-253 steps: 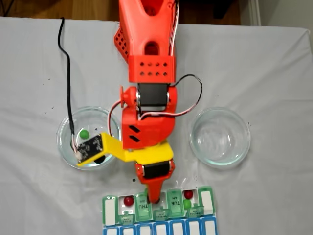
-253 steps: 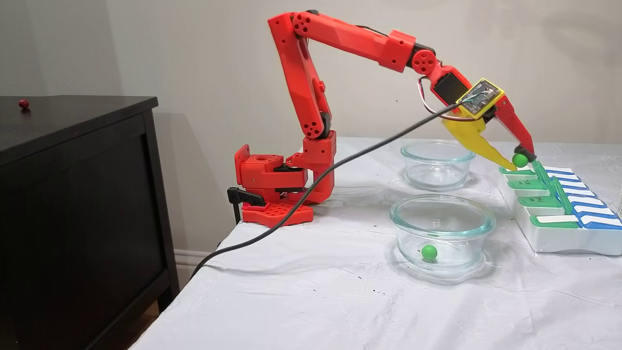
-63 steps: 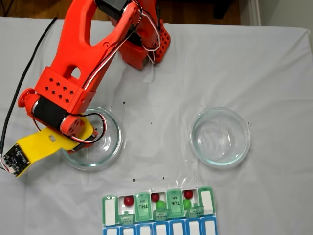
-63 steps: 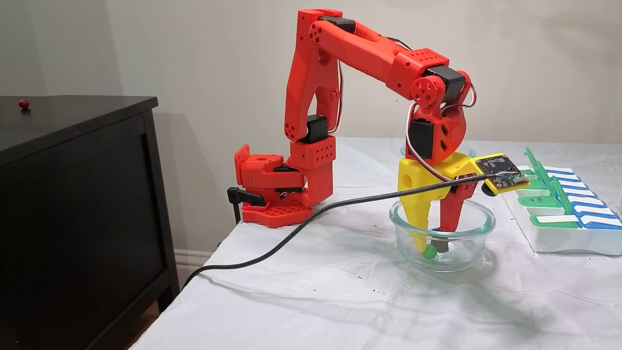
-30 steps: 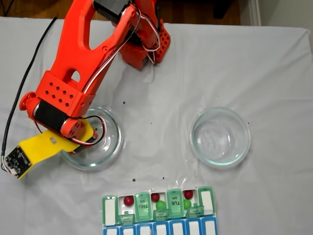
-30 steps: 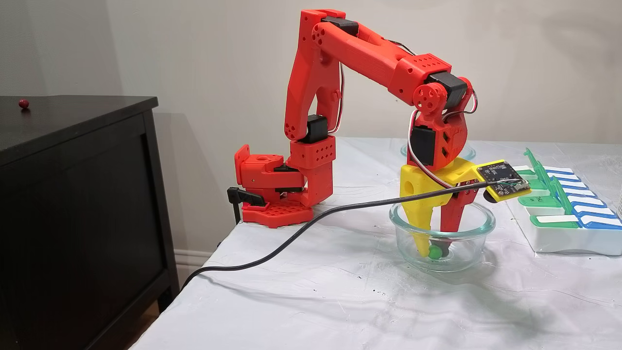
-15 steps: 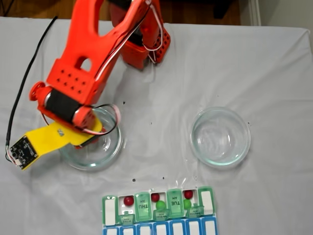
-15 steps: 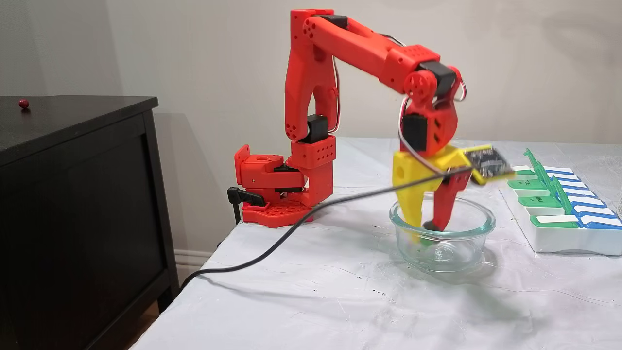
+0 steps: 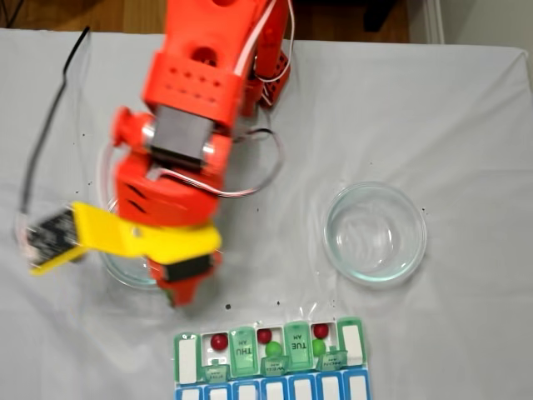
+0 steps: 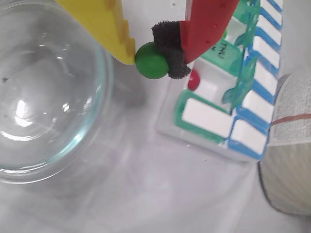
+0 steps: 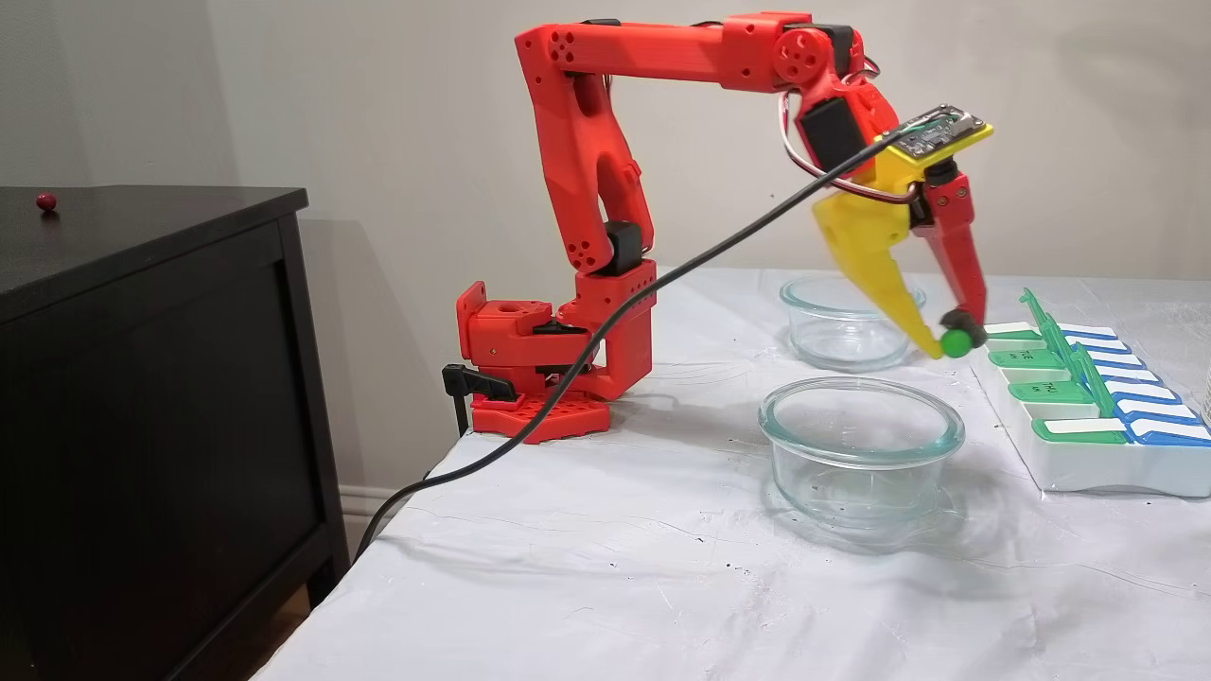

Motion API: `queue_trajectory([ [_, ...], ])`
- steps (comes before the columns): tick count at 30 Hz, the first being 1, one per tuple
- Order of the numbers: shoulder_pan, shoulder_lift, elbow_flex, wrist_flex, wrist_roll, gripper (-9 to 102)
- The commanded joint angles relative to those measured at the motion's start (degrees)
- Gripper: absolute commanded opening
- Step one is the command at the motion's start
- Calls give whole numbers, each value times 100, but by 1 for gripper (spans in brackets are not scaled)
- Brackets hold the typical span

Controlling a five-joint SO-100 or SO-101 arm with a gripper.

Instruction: Sort medicines into box.

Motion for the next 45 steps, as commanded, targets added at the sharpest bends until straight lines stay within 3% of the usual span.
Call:
queue_trajectory([
  [1, -475, -114, -70, -923, 492, 0],
  [5, -598, -571, -114, -1670, 905, 0],
  [28, -536, -1767, -536, -2716, 967, 0],
  [30, -510, -1837, -545, -2804, 976, 2],
  [34, -475, -1890, -598, -2725, 1090, 20],
  [39, -457, -1749, -642, -2443, 1134, 24],
  [41, -448, -1564, -624, -2320, 1134, 22],
  [44, -396, -1099, -615, -1986, 1116, 2],
  [45, -396, -905, -598, -1854, 1134, 1],
])
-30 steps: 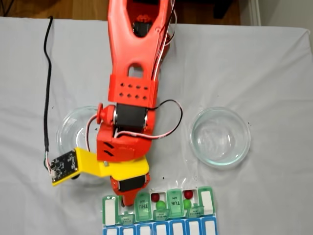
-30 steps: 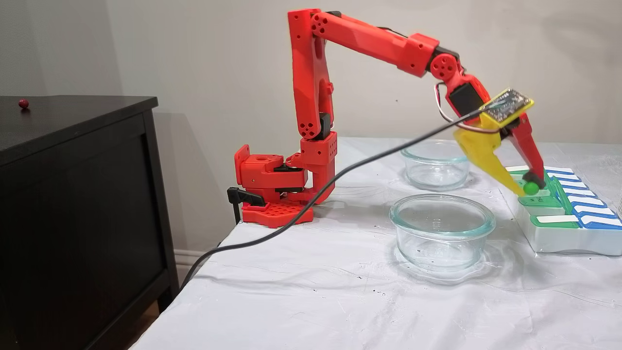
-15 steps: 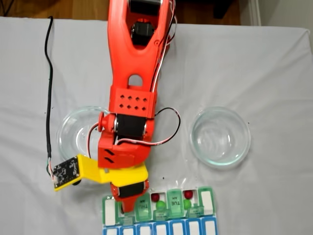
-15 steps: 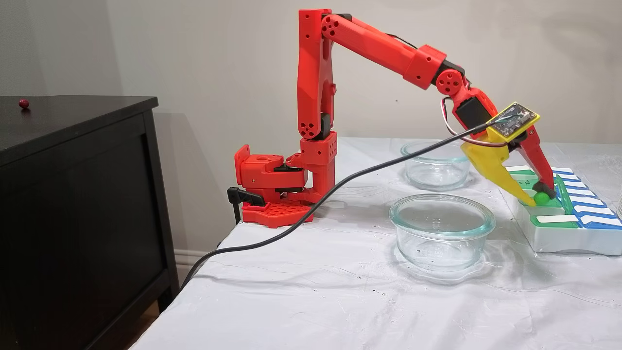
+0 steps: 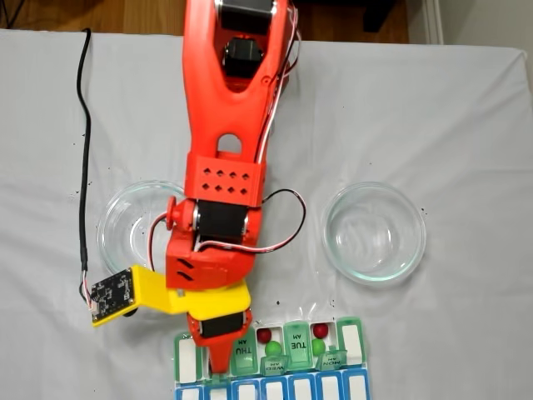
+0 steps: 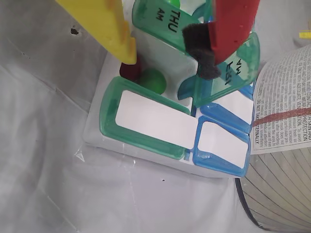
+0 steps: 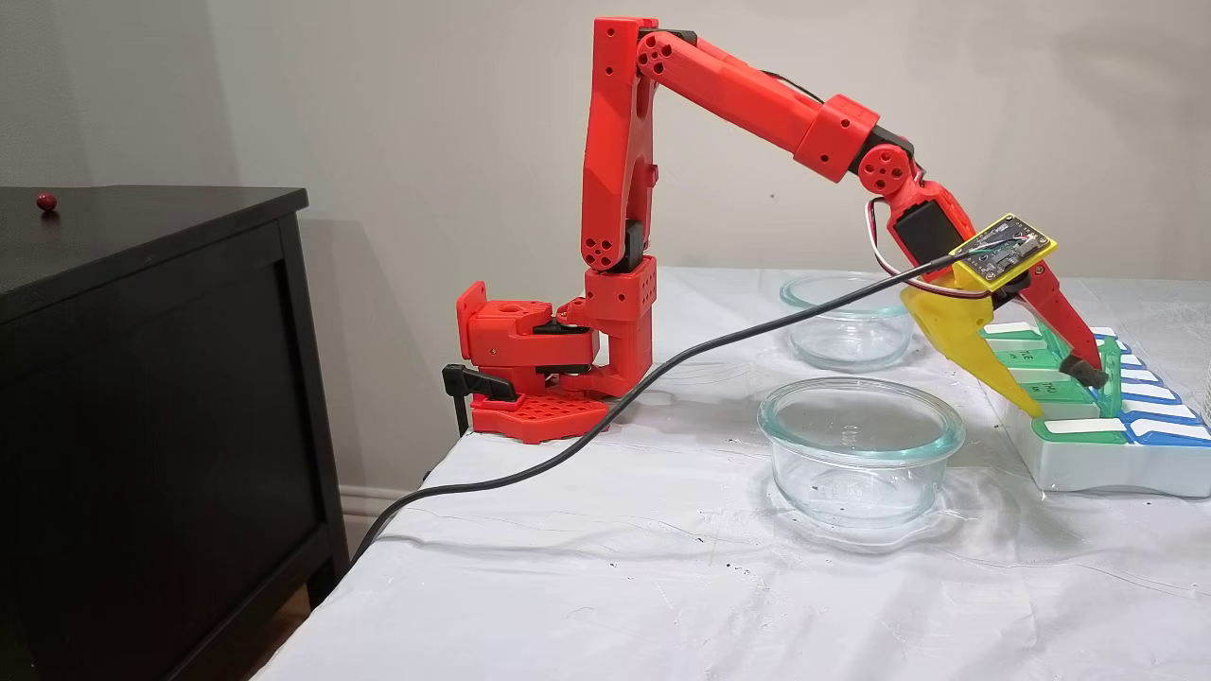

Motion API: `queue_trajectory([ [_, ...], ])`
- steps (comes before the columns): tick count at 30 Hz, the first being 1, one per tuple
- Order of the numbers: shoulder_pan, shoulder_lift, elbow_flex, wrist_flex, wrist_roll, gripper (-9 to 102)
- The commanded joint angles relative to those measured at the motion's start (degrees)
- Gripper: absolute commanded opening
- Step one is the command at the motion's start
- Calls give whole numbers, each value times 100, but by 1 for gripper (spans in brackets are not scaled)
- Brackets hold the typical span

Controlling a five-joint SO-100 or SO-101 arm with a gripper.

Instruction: Sort medicines into box.

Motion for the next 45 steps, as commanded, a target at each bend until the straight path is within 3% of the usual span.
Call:
queue_trajectory([
  [1, 88, 1345, -431, 475, 18, 0],
  [4, -62, 2285, -132, 589, 149, 0],
  [11, -1187, 4131, 1266, -659, 650, 0],
  [17, -2030, 3085, 1063, -1564, 1204, 0],
  [24, -2136, 976, -580, -1406, 1811, 0],
  [39, -2136, 712, -1134, -896, 2593, 0],
  [45, -2180, 571, -1055, -835, 2470, 0],
])
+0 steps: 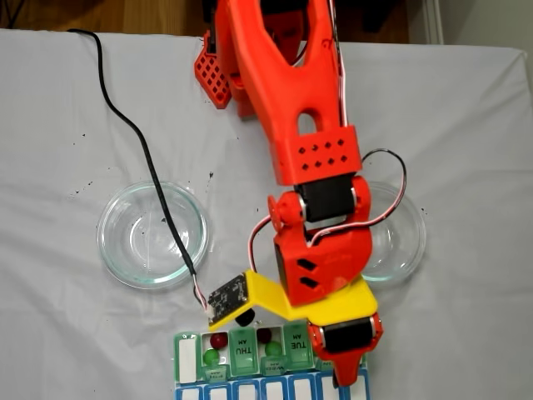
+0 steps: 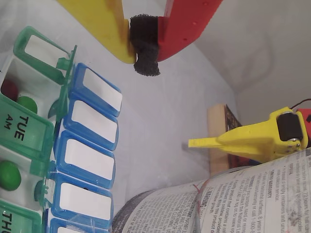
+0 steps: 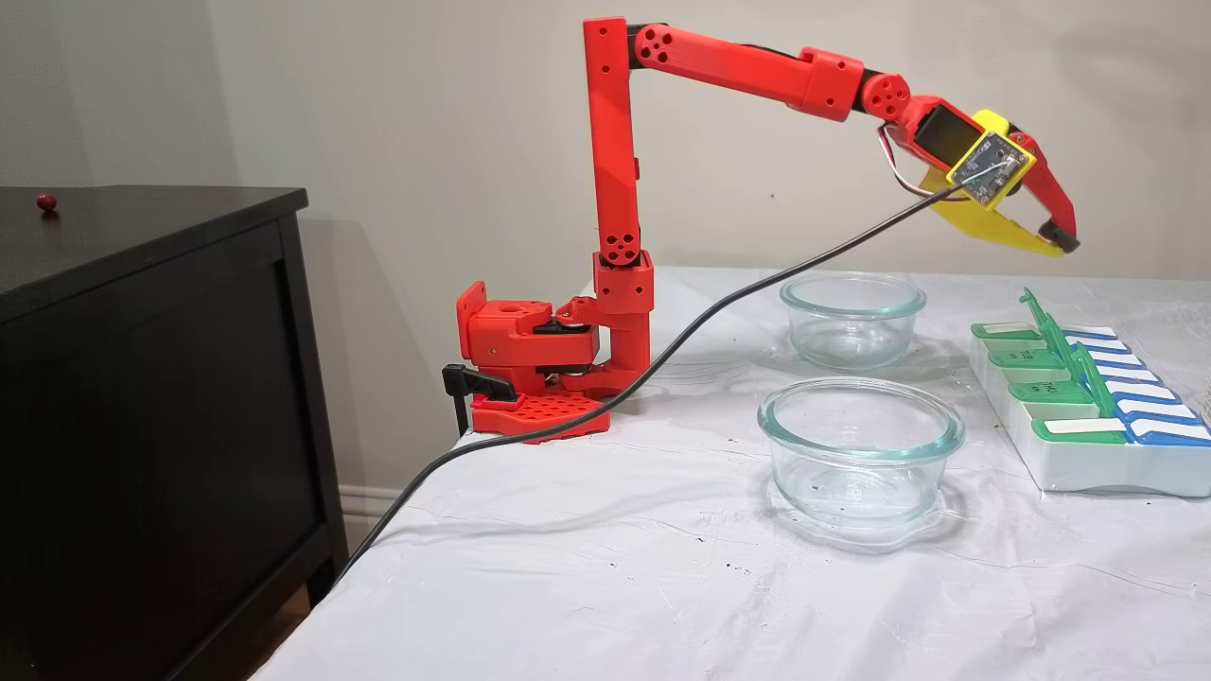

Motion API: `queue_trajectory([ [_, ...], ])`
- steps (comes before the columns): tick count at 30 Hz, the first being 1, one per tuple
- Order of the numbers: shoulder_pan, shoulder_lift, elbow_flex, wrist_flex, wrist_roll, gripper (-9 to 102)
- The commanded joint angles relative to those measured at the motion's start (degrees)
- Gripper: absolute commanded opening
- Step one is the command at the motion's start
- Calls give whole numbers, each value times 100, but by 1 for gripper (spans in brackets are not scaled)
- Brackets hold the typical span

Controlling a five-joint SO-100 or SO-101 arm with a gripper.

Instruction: Sort medicines into box.

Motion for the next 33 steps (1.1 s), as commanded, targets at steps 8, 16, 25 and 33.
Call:
queue_trajectory([
  [8, -141, -141, -475, 334, -290, 0],
  [16, -202, -325, -721, 1266, -272, 0],
  [25, -123, -659, -1037, 1934, -211, 0],
  [33, -62, -870, -1090, 2136, -457, 0],
])
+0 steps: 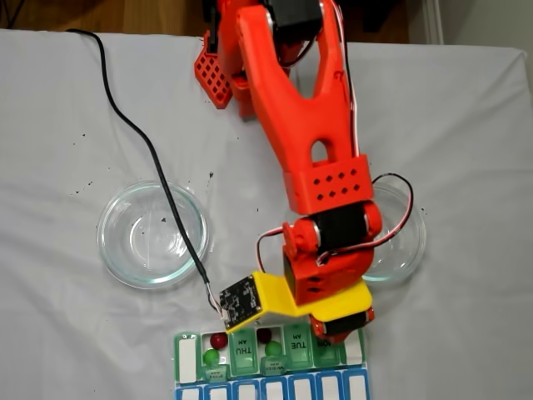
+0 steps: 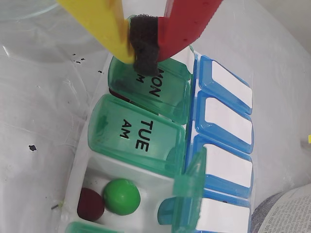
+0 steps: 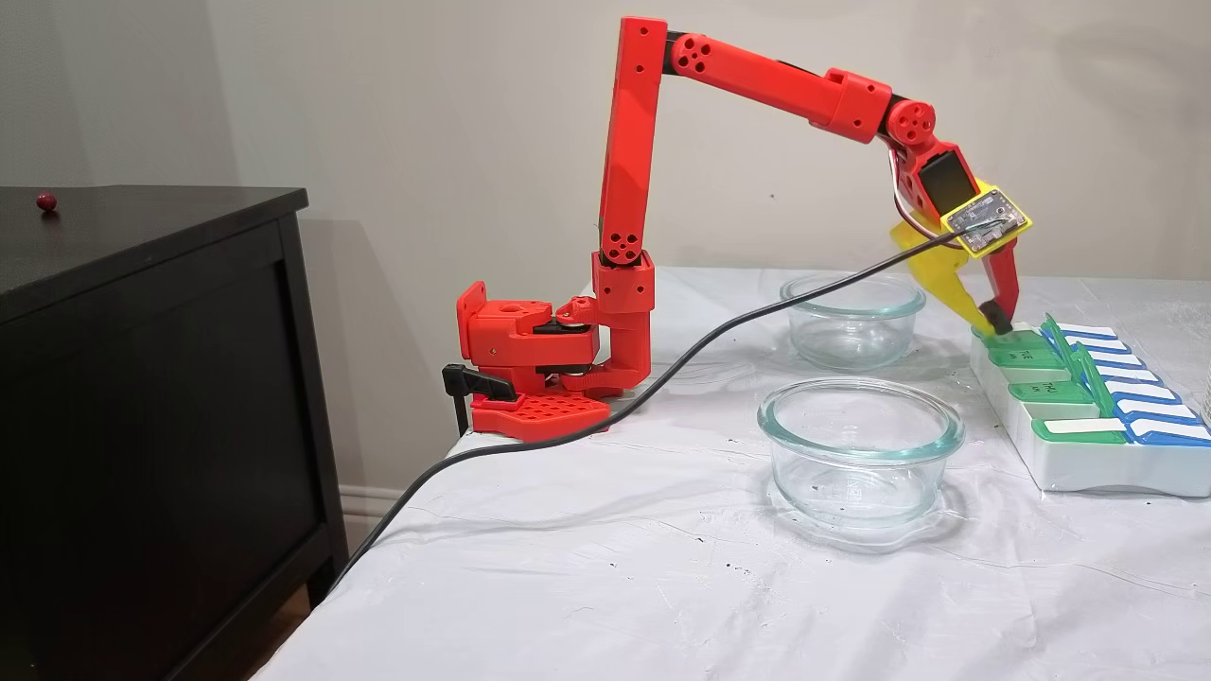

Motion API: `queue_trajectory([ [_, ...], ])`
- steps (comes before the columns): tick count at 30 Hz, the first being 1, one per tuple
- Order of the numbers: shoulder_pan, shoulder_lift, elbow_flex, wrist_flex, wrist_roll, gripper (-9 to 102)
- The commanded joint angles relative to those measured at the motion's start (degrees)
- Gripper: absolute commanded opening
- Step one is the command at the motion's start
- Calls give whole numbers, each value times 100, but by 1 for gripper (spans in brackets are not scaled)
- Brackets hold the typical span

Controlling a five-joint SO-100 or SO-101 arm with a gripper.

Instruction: Sort medicines into box.

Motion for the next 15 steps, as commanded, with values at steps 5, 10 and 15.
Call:
queue_trajectory([
  [5, 79, -88, -483, 246, -105, 0],
  [10, -44, -211, -413, 369, -334, 0],
  [15, -132, -343, -343, 396, -439, 0],
])
